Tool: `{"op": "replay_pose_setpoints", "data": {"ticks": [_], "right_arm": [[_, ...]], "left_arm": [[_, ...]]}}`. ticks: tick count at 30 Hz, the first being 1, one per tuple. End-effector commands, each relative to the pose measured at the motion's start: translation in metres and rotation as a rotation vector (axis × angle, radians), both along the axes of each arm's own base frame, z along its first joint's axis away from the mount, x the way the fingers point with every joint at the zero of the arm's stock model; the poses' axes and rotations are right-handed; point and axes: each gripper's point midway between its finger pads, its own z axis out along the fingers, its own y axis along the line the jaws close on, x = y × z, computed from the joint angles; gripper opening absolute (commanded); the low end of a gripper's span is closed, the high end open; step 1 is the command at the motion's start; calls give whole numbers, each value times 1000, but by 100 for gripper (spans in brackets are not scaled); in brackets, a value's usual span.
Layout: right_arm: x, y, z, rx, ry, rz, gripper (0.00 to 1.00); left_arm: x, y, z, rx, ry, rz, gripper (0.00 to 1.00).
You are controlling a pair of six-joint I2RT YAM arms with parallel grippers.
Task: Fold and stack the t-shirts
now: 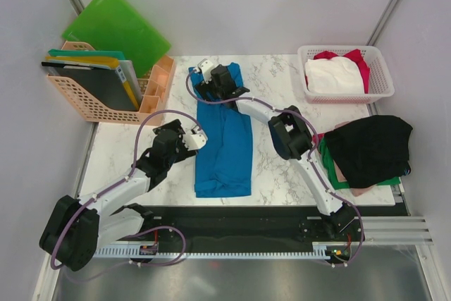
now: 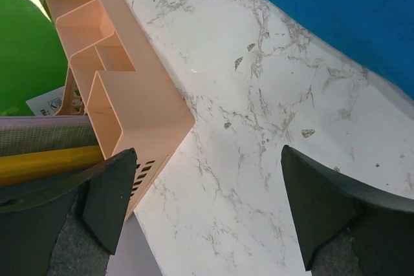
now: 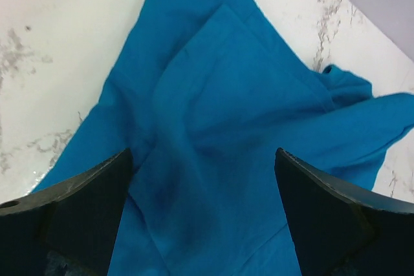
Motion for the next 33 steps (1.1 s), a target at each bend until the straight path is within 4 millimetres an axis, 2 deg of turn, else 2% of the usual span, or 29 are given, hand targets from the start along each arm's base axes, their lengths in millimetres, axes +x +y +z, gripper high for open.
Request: {"op": "replay_pose_setpoints", "data": {"ticks": [1, 2, 5, 7, 13, 15, 16, 19, 26, 31, 32, 33], "right_arm": [[6, -10, 62, 12, -112, -60, 98], [9, -15, 62, -7, -123, -79, 98], [32, -49, 67, -86, -186, -185, 98], [42, -64, 72, -71, -181, -212, 98], [41, -87, 81, 2, -113, -204, 98], [41, -88, 81, 21, -98, -204, 98], [46, -96, 81, 19, -102, -220, 98], [52, -103, 76, 25, -104, -222, 98], [60, -88, 66, 61, -125, -168, 98], [75, -76, 74, 95, -163, -150, 97], [77, -75, 66, 91, -161, -151, 94], [81, -73, 74, 98, -181, -147, 91]], "left_arm": [[8, -8, 18, -71, -36, 3, 100], [8, -8, 17, -72, -33, 5, 100], [7, -7, 17, -65, -32, 9, 100], [7, -6, 17, -63, -32, 9, 100], [9, -9, 13, -69, -15, 7, 100], [10, -10, 13, -69, -15, 7, 100], [10, -10, 15, -70, -19, 6, 100], [10, -10, 15, -69, -19, 5, 100], [8, -11, 9, -71, -1, -1, 100], [9, -10, 8, -63, 2, 5, 100], [9, -10, 8, -60, 3, 4, 100], [8, -9, 8, -59, 3, 3, 100]]}}
